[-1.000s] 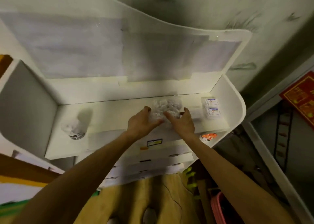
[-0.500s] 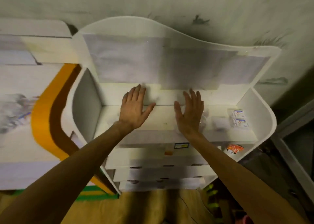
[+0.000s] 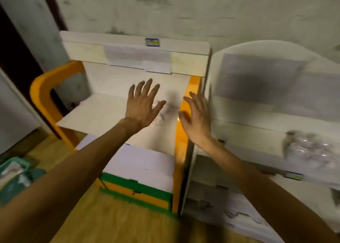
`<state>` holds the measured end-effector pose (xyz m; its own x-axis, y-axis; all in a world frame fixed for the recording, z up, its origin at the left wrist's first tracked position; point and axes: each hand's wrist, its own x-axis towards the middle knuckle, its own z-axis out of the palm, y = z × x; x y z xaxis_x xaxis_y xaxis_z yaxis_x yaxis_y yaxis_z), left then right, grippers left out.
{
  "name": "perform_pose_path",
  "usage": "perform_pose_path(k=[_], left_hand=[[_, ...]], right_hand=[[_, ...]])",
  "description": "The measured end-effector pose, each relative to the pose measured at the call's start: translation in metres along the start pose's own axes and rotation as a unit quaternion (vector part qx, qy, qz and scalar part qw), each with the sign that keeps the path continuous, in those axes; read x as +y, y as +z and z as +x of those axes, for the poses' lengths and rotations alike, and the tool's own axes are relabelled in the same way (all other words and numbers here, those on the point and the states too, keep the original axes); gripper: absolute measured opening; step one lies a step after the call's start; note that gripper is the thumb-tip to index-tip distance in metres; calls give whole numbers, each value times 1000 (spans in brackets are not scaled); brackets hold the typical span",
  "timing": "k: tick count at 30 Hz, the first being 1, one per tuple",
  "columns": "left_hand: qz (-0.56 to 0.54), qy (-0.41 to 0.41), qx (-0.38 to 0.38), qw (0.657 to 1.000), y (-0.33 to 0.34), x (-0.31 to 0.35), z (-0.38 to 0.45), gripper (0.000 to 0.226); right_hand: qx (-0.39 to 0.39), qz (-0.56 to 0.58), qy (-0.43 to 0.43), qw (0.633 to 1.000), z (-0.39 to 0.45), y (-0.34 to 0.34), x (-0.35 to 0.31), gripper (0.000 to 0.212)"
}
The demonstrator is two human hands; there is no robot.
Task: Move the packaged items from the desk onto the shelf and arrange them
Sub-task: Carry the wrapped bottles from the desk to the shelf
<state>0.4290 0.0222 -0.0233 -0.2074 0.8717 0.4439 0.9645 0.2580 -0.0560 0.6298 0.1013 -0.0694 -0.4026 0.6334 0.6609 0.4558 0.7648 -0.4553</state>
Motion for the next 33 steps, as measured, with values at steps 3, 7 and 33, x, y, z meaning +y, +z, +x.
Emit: perform_pose_path(k=[3,7,33], left_hand=[[18,-51,-73,996,5,-81,-49,68],[15,-103,-156,982,4,-144,-70,75],[-96,2,-229,969,166,-310,43,63]], right_hand=[[-26,46,-43,998,-8,51,-63,46],[-92,84,-22,992,-5,105,-103,48],[-196,-17,135,971,101,357,-64,55]])
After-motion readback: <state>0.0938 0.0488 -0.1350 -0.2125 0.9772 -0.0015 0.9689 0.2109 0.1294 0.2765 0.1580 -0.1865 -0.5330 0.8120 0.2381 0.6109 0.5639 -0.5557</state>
